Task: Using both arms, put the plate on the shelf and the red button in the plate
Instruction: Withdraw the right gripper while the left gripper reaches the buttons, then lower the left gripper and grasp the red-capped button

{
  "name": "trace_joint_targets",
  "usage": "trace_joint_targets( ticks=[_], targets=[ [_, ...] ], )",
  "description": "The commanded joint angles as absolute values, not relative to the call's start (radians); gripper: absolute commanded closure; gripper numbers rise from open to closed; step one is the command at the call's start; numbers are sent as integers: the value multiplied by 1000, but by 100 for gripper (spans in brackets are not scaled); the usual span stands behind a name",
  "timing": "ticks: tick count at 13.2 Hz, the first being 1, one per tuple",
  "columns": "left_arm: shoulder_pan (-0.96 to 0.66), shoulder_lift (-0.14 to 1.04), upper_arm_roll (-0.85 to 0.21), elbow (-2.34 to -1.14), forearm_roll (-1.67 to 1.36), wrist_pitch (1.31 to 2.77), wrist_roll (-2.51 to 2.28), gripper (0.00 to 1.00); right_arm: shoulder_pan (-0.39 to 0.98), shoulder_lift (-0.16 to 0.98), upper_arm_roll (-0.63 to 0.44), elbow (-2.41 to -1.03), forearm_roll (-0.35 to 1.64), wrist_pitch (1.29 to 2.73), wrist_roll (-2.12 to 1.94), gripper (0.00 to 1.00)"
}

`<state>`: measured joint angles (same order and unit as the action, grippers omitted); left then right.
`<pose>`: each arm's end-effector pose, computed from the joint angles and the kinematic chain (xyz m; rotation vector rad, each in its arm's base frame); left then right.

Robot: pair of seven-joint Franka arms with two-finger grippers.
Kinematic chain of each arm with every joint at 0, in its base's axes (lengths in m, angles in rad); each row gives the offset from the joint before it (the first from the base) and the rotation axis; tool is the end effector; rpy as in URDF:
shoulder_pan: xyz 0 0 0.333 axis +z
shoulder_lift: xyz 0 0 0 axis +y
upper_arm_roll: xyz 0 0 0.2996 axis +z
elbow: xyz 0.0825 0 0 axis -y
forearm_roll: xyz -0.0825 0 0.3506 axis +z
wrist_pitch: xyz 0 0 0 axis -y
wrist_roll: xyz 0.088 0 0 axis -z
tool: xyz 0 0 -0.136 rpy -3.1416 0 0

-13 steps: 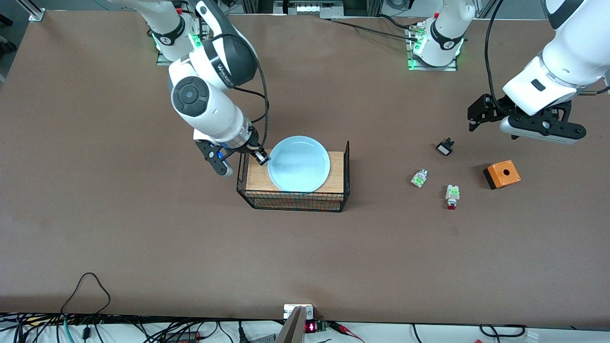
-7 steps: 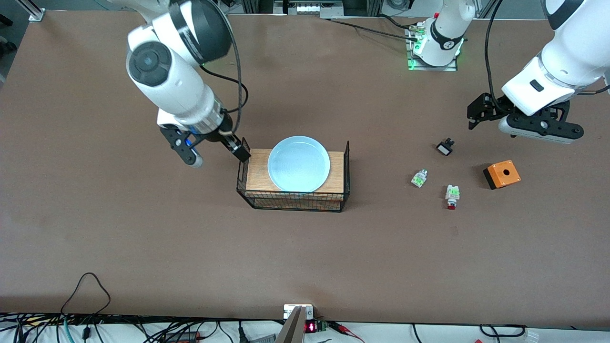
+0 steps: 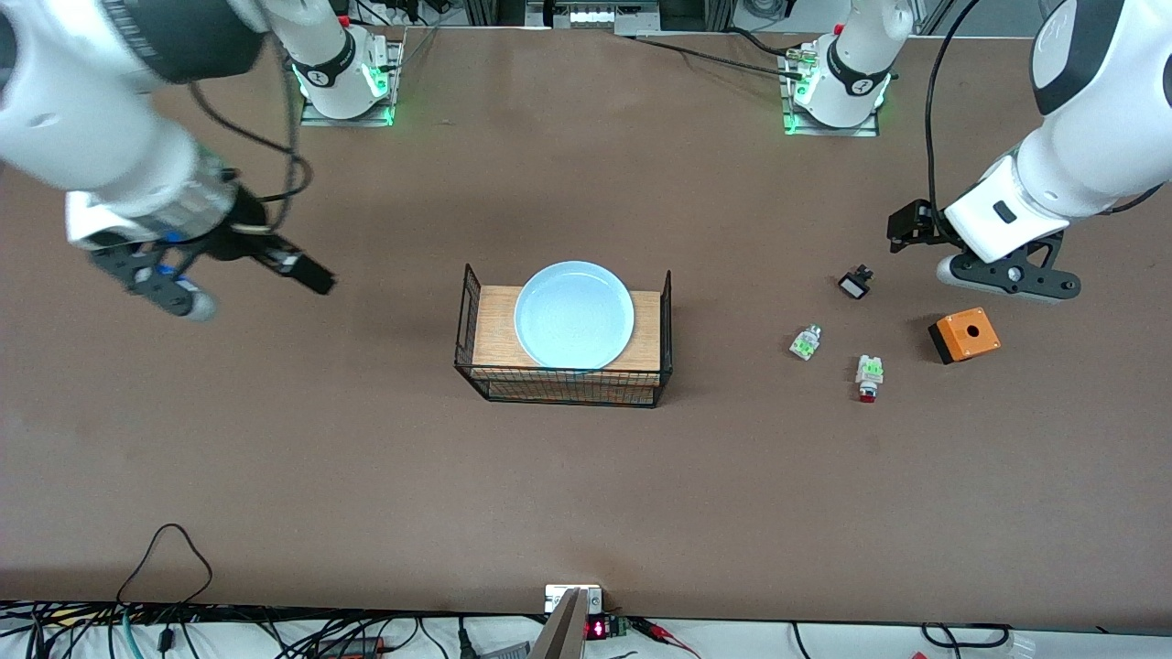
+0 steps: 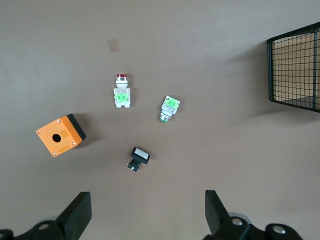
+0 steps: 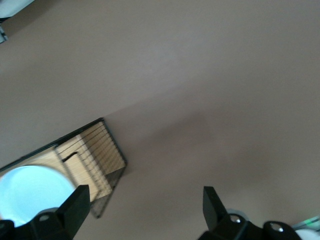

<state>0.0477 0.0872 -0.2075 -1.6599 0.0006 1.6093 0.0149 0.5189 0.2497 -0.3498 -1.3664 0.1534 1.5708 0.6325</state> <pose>0.5298 -0.0819 0.4982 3.1148 -0.2736 -0.2143 0.5706 0.1422 0.5373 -3.0091 0.6999 0.0852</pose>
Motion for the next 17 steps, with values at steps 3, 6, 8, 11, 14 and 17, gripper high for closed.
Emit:
trace_joint_targets(
  ticks=[3,6,8,11,14,17],
  targets=[
    [51,276,-204,-1624,20,1591,15,0,323,242,-339,-1381,69,1551,145,0],
    [96,398,-196,-1629,86,1676,29,0,176,236,-228,-1387,25,1557,46,0],
    [173,486,-198,-1626,92,1739,49,0,-8,198,-76,-1431,25,1577,44,0],
    [198,572,-198,-1634,89,1859,97,0,3,160,-58,-1433,17,1510,66,0],
    [212,578,-218,-1631,86,1893,173,0,3,152,-66,-1483,15,1540,66,0],
    [184,659,-210,-1638,153,2061,184,0,162,147,-220,-1482,14,1551,54,0]
  ],
)
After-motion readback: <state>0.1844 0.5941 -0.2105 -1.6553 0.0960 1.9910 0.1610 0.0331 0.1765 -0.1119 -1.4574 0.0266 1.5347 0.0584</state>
